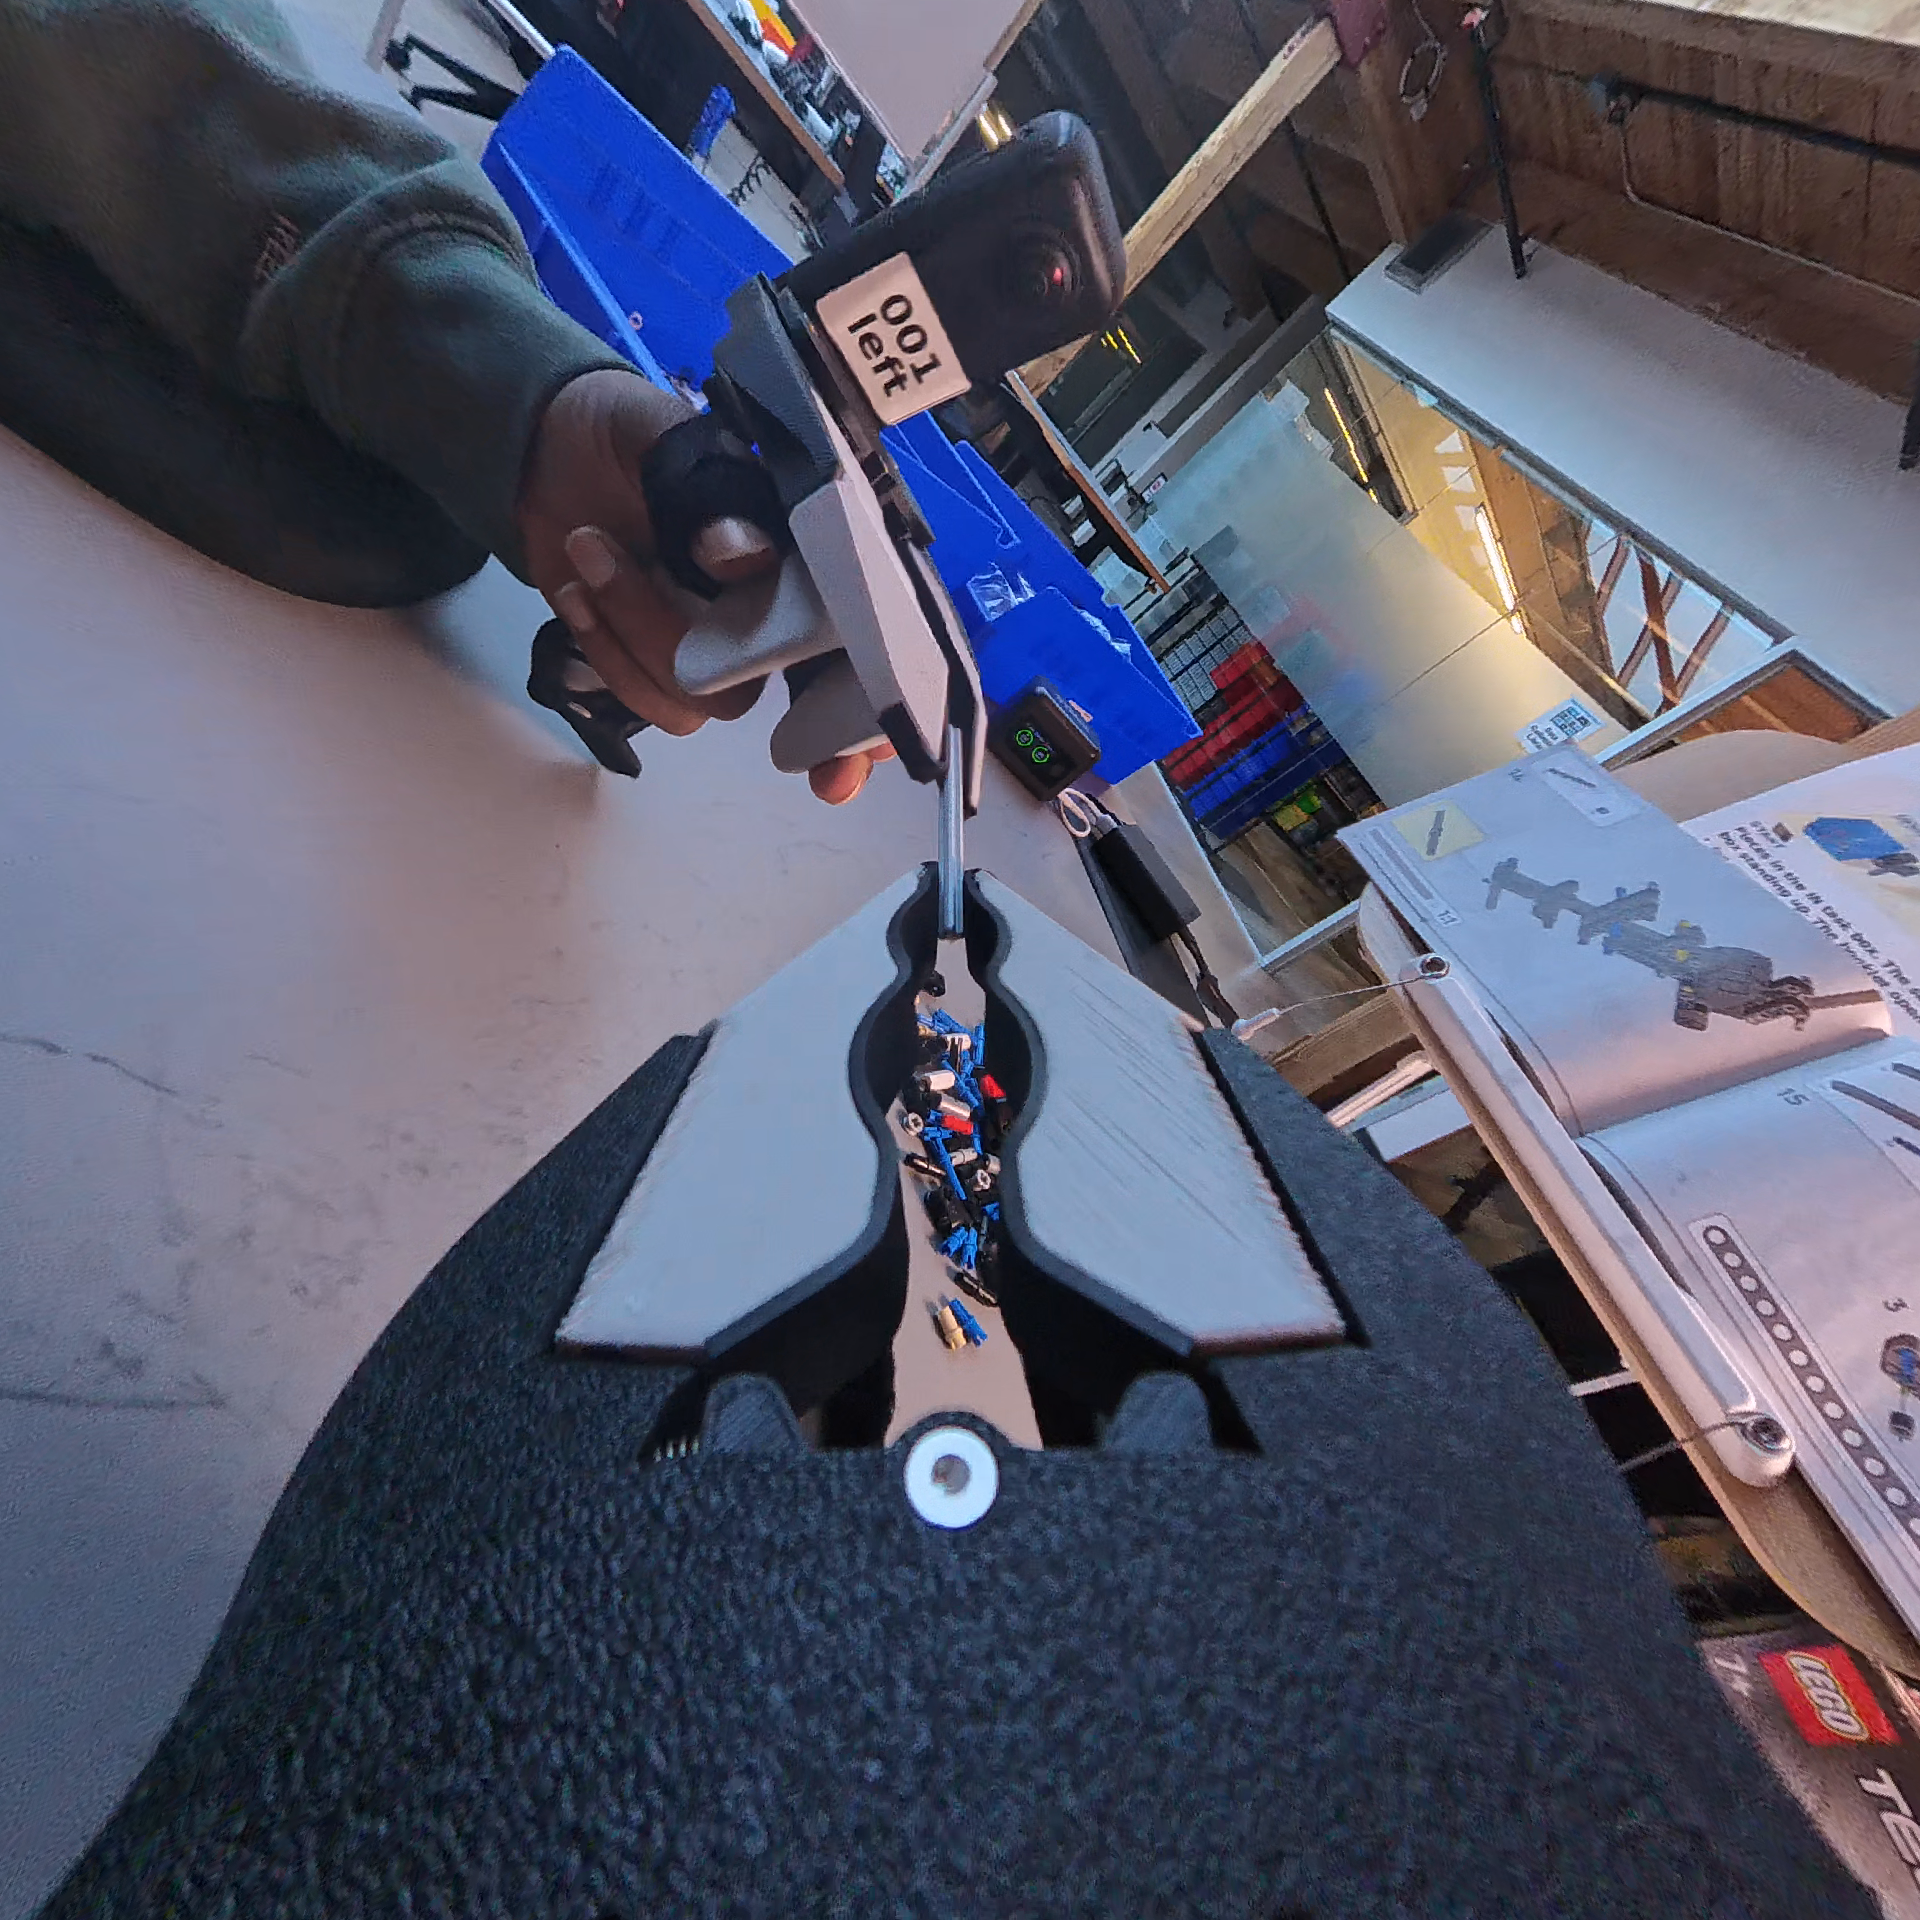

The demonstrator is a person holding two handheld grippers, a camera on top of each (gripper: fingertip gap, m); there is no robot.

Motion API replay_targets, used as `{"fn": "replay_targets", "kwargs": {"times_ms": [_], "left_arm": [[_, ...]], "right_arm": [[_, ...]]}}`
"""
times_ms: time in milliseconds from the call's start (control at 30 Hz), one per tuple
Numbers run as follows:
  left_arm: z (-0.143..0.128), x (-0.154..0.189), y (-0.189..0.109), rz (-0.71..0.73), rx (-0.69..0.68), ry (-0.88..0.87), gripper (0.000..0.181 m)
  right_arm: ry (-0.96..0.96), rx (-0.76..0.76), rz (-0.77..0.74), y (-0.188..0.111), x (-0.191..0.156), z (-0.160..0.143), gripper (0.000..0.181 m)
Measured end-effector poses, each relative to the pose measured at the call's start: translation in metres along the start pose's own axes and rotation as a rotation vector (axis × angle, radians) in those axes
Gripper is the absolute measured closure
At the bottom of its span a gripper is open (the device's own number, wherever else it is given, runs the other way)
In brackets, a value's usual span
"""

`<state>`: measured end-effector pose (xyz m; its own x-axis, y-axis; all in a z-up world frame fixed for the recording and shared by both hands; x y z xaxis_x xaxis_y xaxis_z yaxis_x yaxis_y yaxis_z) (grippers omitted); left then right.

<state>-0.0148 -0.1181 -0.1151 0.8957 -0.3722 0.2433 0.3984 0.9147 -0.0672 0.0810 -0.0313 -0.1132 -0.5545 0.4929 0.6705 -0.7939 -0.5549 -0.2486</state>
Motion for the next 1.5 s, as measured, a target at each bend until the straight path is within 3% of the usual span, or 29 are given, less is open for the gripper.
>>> {"fn": "replay_targets", "kwargs": {"times_ms": [267, 367, 567, 667, 767, 833, 967, 1167, 1500], "left_arm": [[-0.004, 0.002, 0.002, -0.006, -0.022, 0.017, 0.177], [-0.005, 0.003, 0.002, -0.014, -0.03, 0.009, 0.169], [-0.007, 0.002, 0.004, 0.024, -0.065, 0.069, 0.177], [-0.002, -0.009, 0.002, 0.135, -0.051, 0.119, 0.177], [0.004, -0.043, -0.011, 0.393, -0.044, 0.173, 0.177], [0.002, -0.065, -0.02, 0.566, -0.087, 0.245, 0.178], [-0.012, -0.095, -0.017, 0.73, -0.221, 0.306, 0.177], [-0.03, -0.118, 0.008, 0.809, -0.393, 0.424, 0.177], [-0.031, -0.131, 0.034, 0.794, -0.431, 0.536, 0.177]], "right_arm": [[-0.043, -0.045, 0.003, 0.002, -0.003, -0.008, 0.178], [-0.058, -0.06, 0.006, 0.003, -0.004, -0.01, 0.178], [-0.06, -0.078, 0.011, 0.004, -0.006, -0.012, 0.178], [-0.013, -0.122, -0.005, 0.001, 0.002, -0.019, 0.166], [0.059, -0.135, -0.064, -0.015, 0.019, -0.027, 0.156], [0.096, -0.142, -0.127, -0.029, 0.032, -0.03, 0.154], [0.143, -0.18, -0.243, -0.054, 0.049, -0.038, 0.155], [0.177, -0.292, -0.346, -0.075, 0.056, -0.054, 0.157], [0.24, -0.351, -0.375, -0.08, 0.058, -0.069, 0.162]]}}
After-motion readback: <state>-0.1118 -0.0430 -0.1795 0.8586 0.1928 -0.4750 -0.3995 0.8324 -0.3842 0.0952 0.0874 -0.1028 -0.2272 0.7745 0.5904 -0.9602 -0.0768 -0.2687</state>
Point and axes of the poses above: each gripper's, where its closed fingertips meet, y out along the fingers, z out of its top, x = y × z across the jaws, the point moved 6 cm from there along -y, back along the fingers, and after that the axes turned 13 degrees about z, right-handed, at the moved point
